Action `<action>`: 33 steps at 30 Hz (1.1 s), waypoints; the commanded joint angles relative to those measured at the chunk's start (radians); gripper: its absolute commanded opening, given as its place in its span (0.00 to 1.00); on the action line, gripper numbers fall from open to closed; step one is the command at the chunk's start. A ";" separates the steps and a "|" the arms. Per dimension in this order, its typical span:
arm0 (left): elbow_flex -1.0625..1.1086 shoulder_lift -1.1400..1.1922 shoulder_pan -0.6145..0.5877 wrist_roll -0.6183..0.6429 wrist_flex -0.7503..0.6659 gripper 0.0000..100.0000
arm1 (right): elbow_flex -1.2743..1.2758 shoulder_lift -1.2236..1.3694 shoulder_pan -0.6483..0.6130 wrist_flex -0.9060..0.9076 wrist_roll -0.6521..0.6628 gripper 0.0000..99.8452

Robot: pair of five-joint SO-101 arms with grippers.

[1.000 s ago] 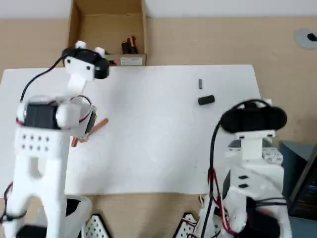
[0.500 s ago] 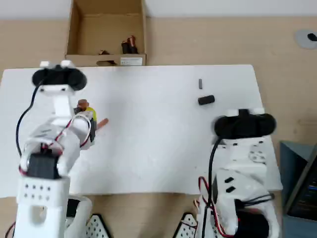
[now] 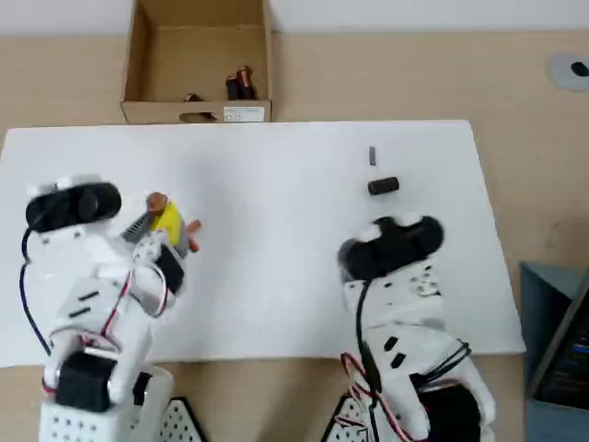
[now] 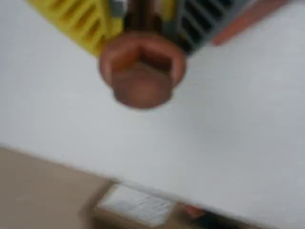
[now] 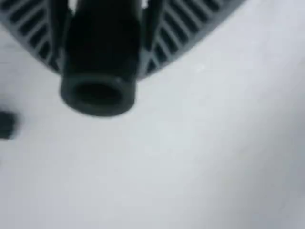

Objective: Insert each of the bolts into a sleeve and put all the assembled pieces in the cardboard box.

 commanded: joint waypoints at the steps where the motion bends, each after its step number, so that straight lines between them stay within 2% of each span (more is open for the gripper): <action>1: 0.020 -0.143 0.086 0.035 -0.026 0.00 | 0.036 -0.097 -0.104 -0.028 -0.011 0.01; 3: 0.026 -0.154 0.114 0.048 -0.026 0.00 | 0.059 -0.117 -0.166 -0.028 -0.011 0.01; 11: -0.021 -0.142 0.130 0.230 -0.029 0.00 | 0.074 -0.120 -0.355 -0.048 -0.005 0.01; 18: -0.035 -0.142 0.250 0.249 -0.097 0.00 | 0.099 -0.120 -0.484 -0.051 -0.003 0.01; 26: -0.026 -0.142 0.374 0.249 -0.104 0.00 | 0.104 -0.120 -0.516 -0.101 -0.003 0.01; 33: -0.025 -0.142 0.381 0.242 -0.077 0.00 | 0.113 -0.122 -0.513 -0.121 -0.003 0.01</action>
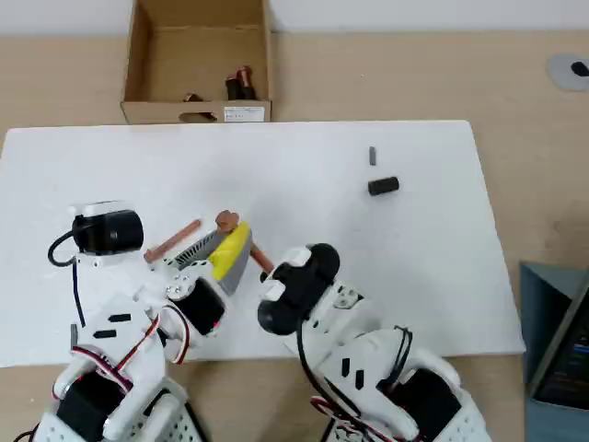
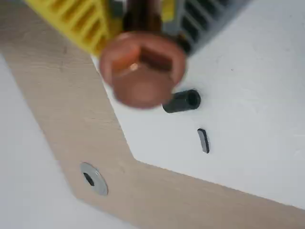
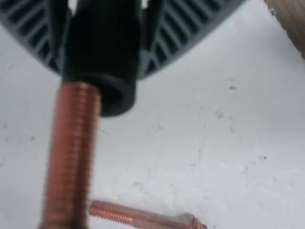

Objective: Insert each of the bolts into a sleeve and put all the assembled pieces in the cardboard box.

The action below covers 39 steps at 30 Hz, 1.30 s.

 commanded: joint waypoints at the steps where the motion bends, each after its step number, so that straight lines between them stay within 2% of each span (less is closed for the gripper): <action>1: -0.055 -0.013 0.006 -0.002 0.023 0.00 | -0.008 -0.122 -0.008 -0.029 -0.003 0.01; 5: -0.055 -0.013 0.009 -0.002 0.084 0.00 | -0.010 -0.122 -0.008 -0.029 -0.003 0.01; 12: -0.052 -0.012 0.018 -0.003 0.092 0.00 | -0.012 -0.122 -0.008 -0.029 -0.002 0.01; 20: -0.011 -0.012 0.201 -0.098 0.094 0.00 | -0.010 -0.122 -0.008 -0.029 -0.002 0.01; 24: 0.034 -0.012 0.252 -0.147 0.094 0.00 | -0.010 -0.122 -0.008 -0.029 -0.002 0.01; 29: 0.097 -0.012 0.244 -0.189 0.094 0.01 | -0.010 -0.122 -0.008 -0.029 -0.002 0.01; 33: 0.114 -0.012 0.173 -0.195 0.091 0.01 | -0.010 -0.122 -0.008 -0.029 -0.002 0.01; 39: 0.106 -0.012 0.086 -0.195 0.094 0.14 | -0.010 -0.122 -0.008 -0.029 -0.002 0.01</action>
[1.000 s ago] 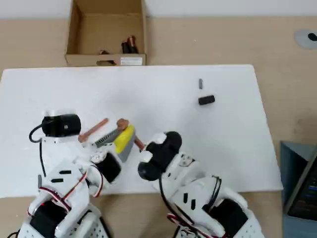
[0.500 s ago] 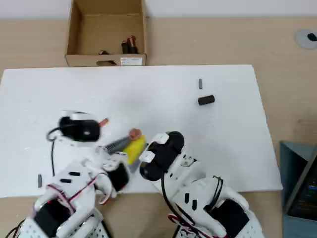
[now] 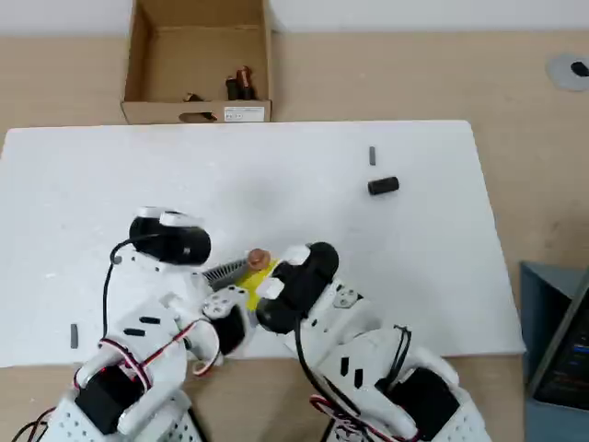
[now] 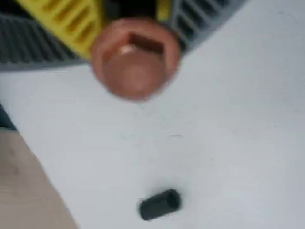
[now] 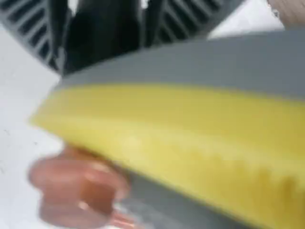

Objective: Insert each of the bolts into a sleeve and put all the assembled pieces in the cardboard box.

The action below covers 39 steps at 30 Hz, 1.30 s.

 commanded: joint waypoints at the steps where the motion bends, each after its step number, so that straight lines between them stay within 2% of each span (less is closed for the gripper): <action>1: -0.012 -0.004 -0.044 -0.009 0.003 0.15 | -0.012 -0.122 -0.008 -0.031 0.000 0.01; 13: -0.048 -0.004 -0.041 -0.009 0.005 0.15 | -0.007 -0.122 -0.007 -0.031 -0.002 0.01; 23: -0.083 -0.004 -0.046 -0.129 0.170 0.16 | -0.005 -0.122 -0.007 -0.031 -0.002 0.01; 29: -0.150 -0.004 -0.048 -0.160 0.238 0.24 | -0.005 -0.122 -0.007 -0.031 -0.002 0.01; 34: -0.189 -0.004 -0.049 -0.153 0.256 0.25 | -0.004 -0.122 -0.007 -0.031 -0.002 0.01; 39: -0.245 -0.004 -0.133 -0.160 0.250 0.25 | -0.004 -0.122 -0.007 -0.029 -0.002 0.01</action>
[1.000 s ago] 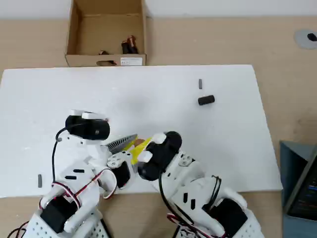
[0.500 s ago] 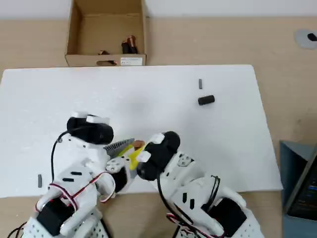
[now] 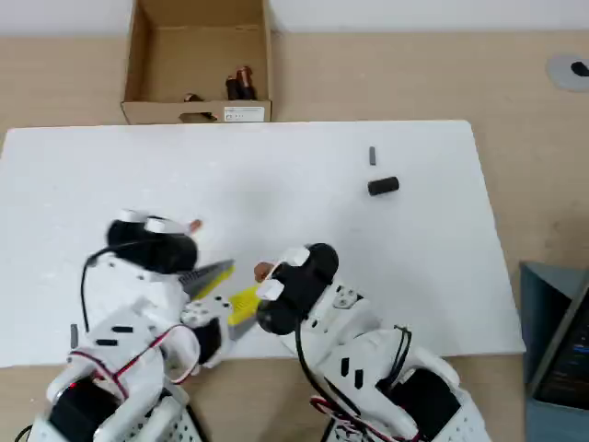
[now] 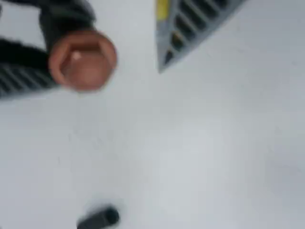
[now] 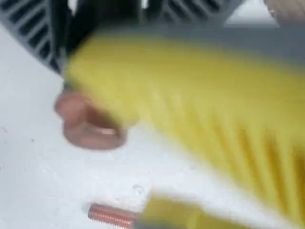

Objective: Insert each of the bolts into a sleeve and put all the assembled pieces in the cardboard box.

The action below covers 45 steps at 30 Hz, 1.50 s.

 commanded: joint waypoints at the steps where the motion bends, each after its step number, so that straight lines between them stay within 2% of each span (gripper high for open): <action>1: -0.081 -0.002 -0.064 -0.009 -0.005 0.25 | -0.004 -0.122 -0.005 -0.029 -0.003 0.01; 5: -0.109 -0.002 -0.158 -0.029 -0.005 0.24 | -0.002 -0.122 -0.005 -0.029 -0.003 0.01; 7: -0.114 -0.002 -0.210 -0.063 -0.005 0.21 | -0.002 -0.122 -0.005 -0.029 -0.005 0.01; 13: -0.103 -0.002 -0.381 -0.101 -0.006 0.00 | -0.004 -0.122 0.036 -0.029 -0.008 0.01; 20: 0.034 -0.002 -0.535 -0.101 -0.008 0.00 | -0.031 -0.114 0.237 -0.023 -0.009 0.01; 25: 0.198 -0.002 -0.623 -0.100 -0.071 0.00 | -0.079 -0.104 0.326 -0.021 -0.009 0.01; 29: 0.307 -0.002 -0.649 -0.101 -0.132 0.00 | -0.174 0.027 0.360 -0.021 -0.008 0.01; 38: 0.430 -0.002 -0.649 -0.101 -0.204 0.00 | -0.567 0.544 0.366 -0.035 -0.011 0.01; 45: 0.493 -0.002 -0.649 -0.101 -0.203 0.00 | -0.796 0.845 0.366 -0.166 -0.008 0.01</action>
